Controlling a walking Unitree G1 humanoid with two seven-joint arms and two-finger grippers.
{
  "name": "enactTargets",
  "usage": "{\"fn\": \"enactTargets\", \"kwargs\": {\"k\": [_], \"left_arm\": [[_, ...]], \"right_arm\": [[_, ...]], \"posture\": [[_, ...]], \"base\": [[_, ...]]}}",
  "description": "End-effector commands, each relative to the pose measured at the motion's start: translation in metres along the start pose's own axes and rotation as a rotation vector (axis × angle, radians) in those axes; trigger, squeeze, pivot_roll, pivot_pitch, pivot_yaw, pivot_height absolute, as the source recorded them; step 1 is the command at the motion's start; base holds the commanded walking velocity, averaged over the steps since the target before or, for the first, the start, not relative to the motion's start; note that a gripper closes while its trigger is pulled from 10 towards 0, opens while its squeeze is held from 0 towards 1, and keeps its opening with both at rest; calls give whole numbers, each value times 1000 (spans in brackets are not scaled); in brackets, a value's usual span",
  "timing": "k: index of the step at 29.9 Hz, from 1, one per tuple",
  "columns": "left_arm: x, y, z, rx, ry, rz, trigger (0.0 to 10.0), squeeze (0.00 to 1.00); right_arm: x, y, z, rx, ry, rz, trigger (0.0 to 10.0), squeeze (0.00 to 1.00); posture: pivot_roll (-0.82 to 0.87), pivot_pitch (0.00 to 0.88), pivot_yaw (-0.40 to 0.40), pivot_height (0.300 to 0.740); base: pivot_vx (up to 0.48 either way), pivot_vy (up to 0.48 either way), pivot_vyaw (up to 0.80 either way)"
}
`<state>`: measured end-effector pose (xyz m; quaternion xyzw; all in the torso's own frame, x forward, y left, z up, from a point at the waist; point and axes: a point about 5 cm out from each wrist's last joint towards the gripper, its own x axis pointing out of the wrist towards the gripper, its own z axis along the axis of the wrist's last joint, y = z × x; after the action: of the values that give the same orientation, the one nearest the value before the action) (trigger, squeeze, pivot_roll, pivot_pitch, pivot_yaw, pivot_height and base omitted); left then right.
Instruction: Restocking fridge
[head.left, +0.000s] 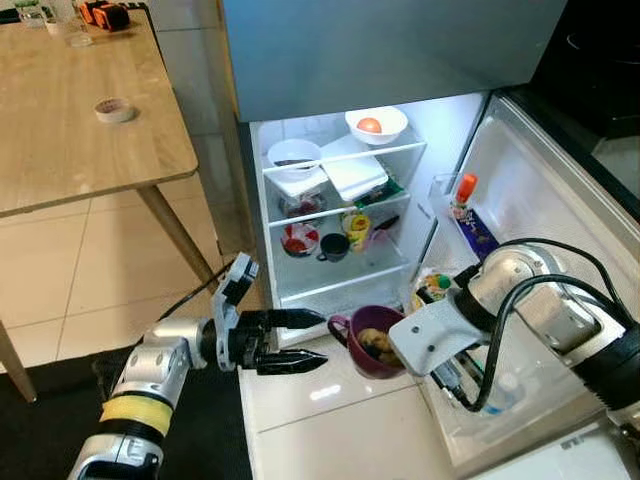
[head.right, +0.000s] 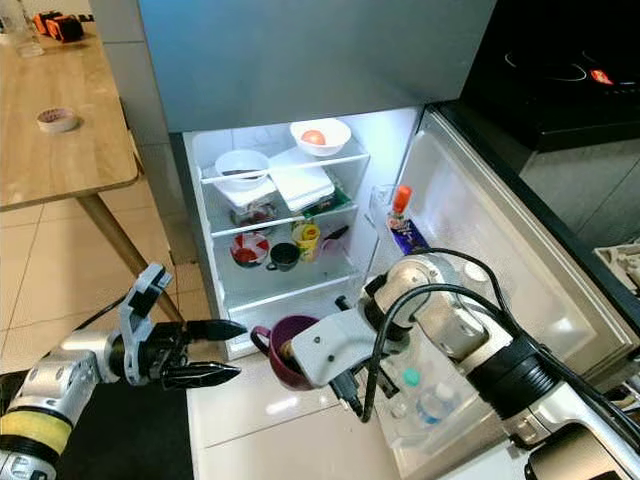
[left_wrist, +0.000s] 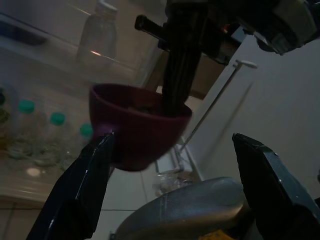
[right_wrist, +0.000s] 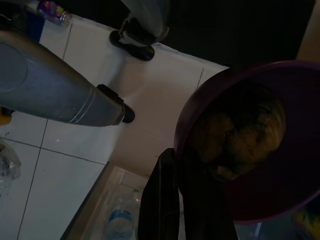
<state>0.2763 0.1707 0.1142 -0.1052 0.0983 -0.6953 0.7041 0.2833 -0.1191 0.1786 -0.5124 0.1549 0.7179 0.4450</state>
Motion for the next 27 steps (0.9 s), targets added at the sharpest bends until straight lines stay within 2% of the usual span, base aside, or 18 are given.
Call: {"fn": "enactTargets", "kwargs": {"k": [1, 5, 8, 10, 18, 27], "left_arm": [[3, -1, 1, 24, 39, -15, 10000, 0], [4, -4, 0, 21, 93, -34, 10000, 0], [4, -3, 0, 20, 99, -32, 10000, 0], [6, -6, -4, 7, 113, -50, 10000, 0], [5, -7, -5, 4, 121, -56, 10000, 0], [5, -7, -5, 6, 125, -55, 10000, 0]], "right_arm": [[1, 0, 5, -25, -12, 14, 0, 0], [-5, 3, 9, -38, -19, 37, 0, 0], [-6, 3, 10, -38, -27, 40, 0, 0], [-10, 5, 19, -50, -74, 48, 0, 0], [-20, 11, 35, -80, -154, 75, 0, 0], [-23, 13, 43, -101, -183, 82, 0, 0]], "posture": [[-9, 0, -31, 740], [-9, 0, -31, 740], [-10, 0, -31, 740], [-14, 0, -28, 740], [-14, 0, -28, 740], [-14, 0, -28, 740]], "base": [[0, 0, 0], [0, 0, 0], [0, 0, 0], [0, 0, 0], [0, 0, 0], [0, 0, 0]]}}
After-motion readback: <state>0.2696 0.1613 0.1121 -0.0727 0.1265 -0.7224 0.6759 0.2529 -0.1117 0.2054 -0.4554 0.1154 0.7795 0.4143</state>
